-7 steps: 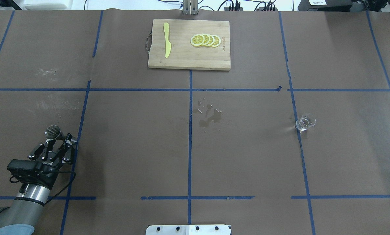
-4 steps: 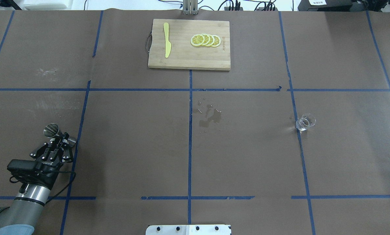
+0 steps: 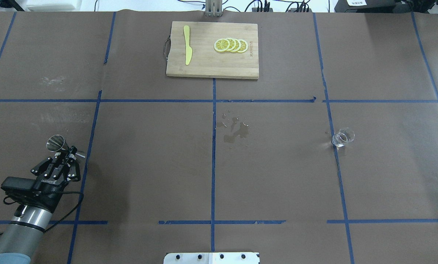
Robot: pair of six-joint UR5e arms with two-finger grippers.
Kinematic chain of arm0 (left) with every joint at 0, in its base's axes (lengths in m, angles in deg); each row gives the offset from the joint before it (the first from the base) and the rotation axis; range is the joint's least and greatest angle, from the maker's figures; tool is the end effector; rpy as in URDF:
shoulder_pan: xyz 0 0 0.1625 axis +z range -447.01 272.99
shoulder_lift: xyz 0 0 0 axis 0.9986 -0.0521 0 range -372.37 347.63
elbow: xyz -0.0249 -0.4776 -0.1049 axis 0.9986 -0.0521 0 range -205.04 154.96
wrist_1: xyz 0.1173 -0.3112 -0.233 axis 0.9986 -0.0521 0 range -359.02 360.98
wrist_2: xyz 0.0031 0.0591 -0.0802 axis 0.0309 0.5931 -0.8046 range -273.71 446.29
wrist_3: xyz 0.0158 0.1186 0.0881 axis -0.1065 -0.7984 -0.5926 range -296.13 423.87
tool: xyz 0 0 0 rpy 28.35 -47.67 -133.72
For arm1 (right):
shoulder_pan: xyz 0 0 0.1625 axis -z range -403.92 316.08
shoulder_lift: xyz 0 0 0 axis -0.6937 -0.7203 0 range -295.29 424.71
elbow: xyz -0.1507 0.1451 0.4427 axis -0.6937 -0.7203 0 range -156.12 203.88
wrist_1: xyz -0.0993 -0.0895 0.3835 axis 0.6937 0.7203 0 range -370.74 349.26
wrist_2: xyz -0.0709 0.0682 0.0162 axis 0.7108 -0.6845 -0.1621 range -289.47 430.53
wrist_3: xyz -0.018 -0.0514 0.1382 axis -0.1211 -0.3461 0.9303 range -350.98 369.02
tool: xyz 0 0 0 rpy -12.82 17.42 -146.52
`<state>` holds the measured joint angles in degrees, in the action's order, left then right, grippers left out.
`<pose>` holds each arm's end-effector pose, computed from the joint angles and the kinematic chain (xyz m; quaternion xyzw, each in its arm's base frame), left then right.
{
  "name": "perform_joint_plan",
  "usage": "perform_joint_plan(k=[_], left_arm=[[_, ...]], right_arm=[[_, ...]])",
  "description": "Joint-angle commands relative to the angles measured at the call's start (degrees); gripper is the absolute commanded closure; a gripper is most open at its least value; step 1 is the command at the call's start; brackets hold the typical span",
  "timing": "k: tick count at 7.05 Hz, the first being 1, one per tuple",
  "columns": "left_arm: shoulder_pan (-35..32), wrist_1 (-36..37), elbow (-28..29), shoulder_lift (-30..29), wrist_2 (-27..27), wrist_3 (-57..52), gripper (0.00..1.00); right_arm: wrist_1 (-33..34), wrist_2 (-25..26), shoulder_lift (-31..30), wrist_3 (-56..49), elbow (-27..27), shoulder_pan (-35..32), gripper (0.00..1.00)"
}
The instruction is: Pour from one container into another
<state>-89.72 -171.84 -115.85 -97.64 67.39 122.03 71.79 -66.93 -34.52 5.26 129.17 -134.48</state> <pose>0.3953 -0.2930 0.5882 0.5823 0.3603 -0.1995 0.7009 0.0281 -0.4232 0.6797 0.1228 -0.3953 -0.0728 0.9074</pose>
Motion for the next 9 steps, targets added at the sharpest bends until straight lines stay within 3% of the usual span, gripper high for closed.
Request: perform_joint_plan(k=[1, 2, 3, 5, 8, 9], left_arm=[[0.2, -14.6, -0.8, -2.5, -0.7, -26.7, 1.00], [0.2, -17.5, -2.4, -5.6, -3.2, -34.3, 1.00], [0.2, -17.7, -6.3, -6.5, -11.3, -37.0, 1.00], [-2.0, -17.5, -8.1, -8.8, -20.9, -38.6, 1.00], [-16.1, -12.9, -8.1, -11.3, -53.2, -41.6, 1.00], [-23.1, -7.9, -8.1, -16.0, -66.5, -48.8, 1.00]], right_arm=[[0.0, 0.0, 0.0, 0.0, -0.1, -0.1, 0.00], [0.0, 0.0, 0.0, -0.1, -0.1, -0.1, 0.00], [0.0, 0.0, 0.0, 0.2, -0.1, 0.0, 0.00], [0.1, 0.0, 0.0, 0.6, -0.3, -0.1, 0.00], [0.2, 0.0, -0.1, 0.8, -0.3, -0.1, 0.00], [0.2, 0.1, -0.3, 0.9, -0.3, -0.1, 0.00]])
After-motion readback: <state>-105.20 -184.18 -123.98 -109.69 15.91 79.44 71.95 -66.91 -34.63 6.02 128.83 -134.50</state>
